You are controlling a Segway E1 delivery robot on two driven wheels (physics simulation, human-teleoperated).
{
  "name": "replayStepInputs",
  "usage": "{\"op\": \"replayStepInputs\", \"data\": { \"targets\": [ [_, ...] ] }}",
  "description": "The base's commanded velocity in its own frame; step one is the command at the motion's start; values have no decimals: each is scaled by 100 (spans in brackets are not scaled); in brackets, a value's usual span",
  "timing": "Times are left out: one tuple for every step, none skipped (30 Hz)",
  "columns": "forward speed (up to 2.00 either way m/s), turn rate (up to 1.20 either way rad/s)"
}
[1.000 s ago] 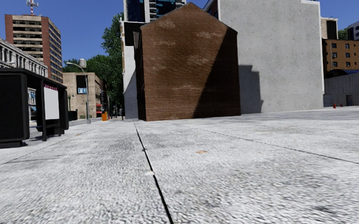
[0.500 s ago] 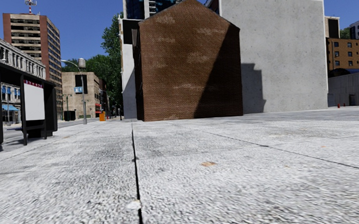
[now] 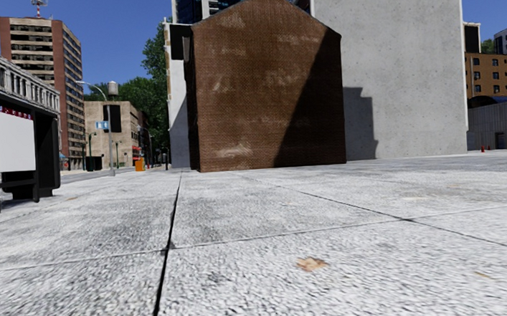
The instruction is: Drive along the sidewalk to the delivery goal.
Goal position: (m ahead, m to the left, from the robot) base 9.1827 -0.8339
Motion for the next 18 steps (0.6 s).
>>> {"op": "replayStepInputs", "data": {
  "targets": [
    [177,-1],
    [177,0],
    [177,0],
    [177,0],
    [177,0],
    [177,0],
    [177,0],
    [177,0],
    [177,0],
    [177,0],
    [177,0],
    [177,0],
    [177,0],
    [177,0],
    [177,0],
    [177,0],
    [177,0],
    [177,0]
  ]
}}
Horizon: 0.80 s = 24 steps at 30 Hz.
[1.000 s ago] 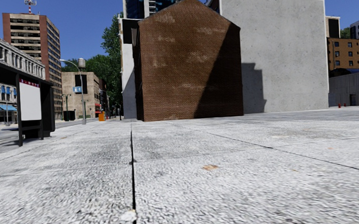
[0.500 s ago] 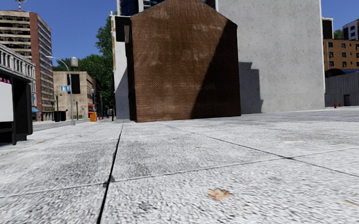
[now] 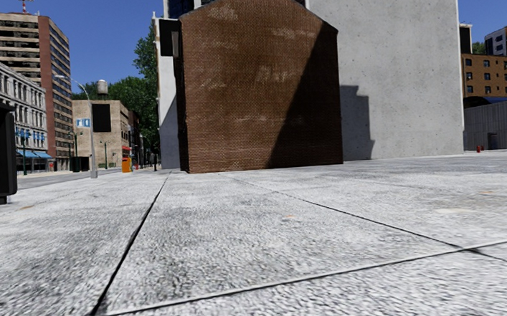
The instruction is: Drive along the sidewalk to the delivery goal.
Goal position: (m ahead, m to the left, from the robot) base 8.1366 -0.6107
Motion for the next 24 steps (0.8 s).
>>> {"op": "replayStepInputs", "data": {
  "targets": [
    [177,0],
    [177,0],
    [177,0],
    [177,0],
    [177,0],
    [177,0],
    [177,0],
    [177,0],
    [177,0],
    [177,0],
    [177,0],
    [177,0],
    [177,0],
    [177,0],
    [177,0],
    [177,0],
    [177,0],
    [177,0],
    [177,0],
    [177,0],
    [177,0],
    [177,0],
    [177,0],
    [177,0]
  ]
}}
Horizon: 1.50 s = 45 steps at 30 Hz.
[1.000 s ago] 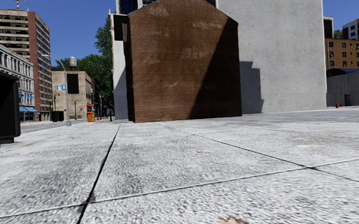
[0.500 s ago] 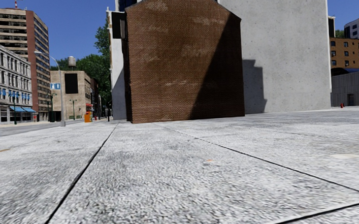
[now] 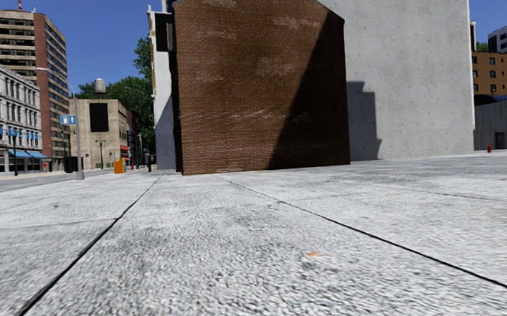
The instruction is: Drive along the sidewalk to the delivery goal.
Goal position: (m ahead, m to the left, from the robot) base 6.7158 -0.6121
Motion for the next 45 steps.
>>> {"op": "replayStepInputs", "data": {
  "targets": [
    [177,0],
    [177,0],
    [177,0],
    [177,0],
    [177,0],
    [177,0],
    [177,0],
    [177,0],
    [177,0],
    [177,0],
    [177,0],
    [177,0],
    [177,0],
    [177,0],
    [177,0],
    [177,0],
    [177,0],
    [177,0],
    [177,0],
    [177,0],
    [177,0],
    [177,0],
    [177,0],
    [177,0],
    [177,0],
    [177,0],
    [177,0],
    [177,0],
    [177,0],
    [177,0],
    [177,0],
    [177,0],
    [177,0],
    [177,0],
    [177,0],
    [177,0],
    [177,0],
    [177,0],
    [177,0],
    [177,0],
    [177,0],
    [177,0],
    [177,0],
    [177,0],
    [177,0]
  ]
}}
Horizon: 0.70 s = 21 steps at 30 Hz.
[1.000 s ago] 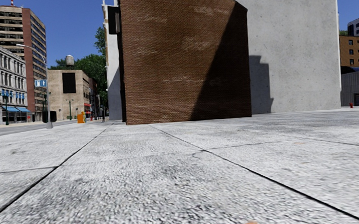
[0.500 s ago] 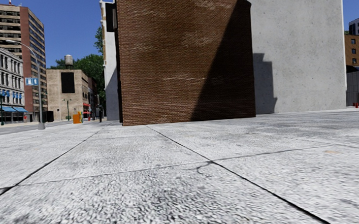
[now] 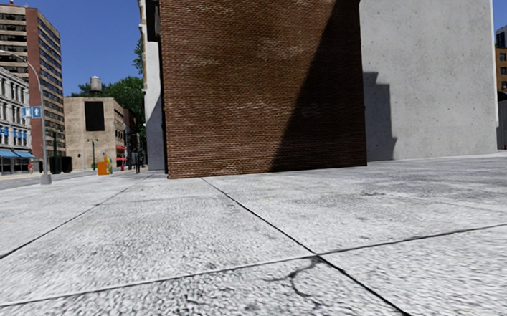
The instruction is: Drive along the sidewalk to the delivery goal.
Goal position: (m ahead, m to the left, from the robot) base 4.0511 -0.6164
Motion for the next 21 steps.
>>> {"op": "replayStepInputs", "data": {
  "targets": [
    [177,0],
    [177,0],
    [177,-55],
    [177,-120],
    [177,-120],
    [177,-120],
    [177,-89],
    [177,-6],
    [177,-6],
    [177,-1],
    [177,0],
    [177,0],
    [177,0],
    [177,0],
    [177,0],
    [177,0],
    [177,0],
    [177,0],
    [177,0],
    [177,0],
    [177,0]
  ]
}}
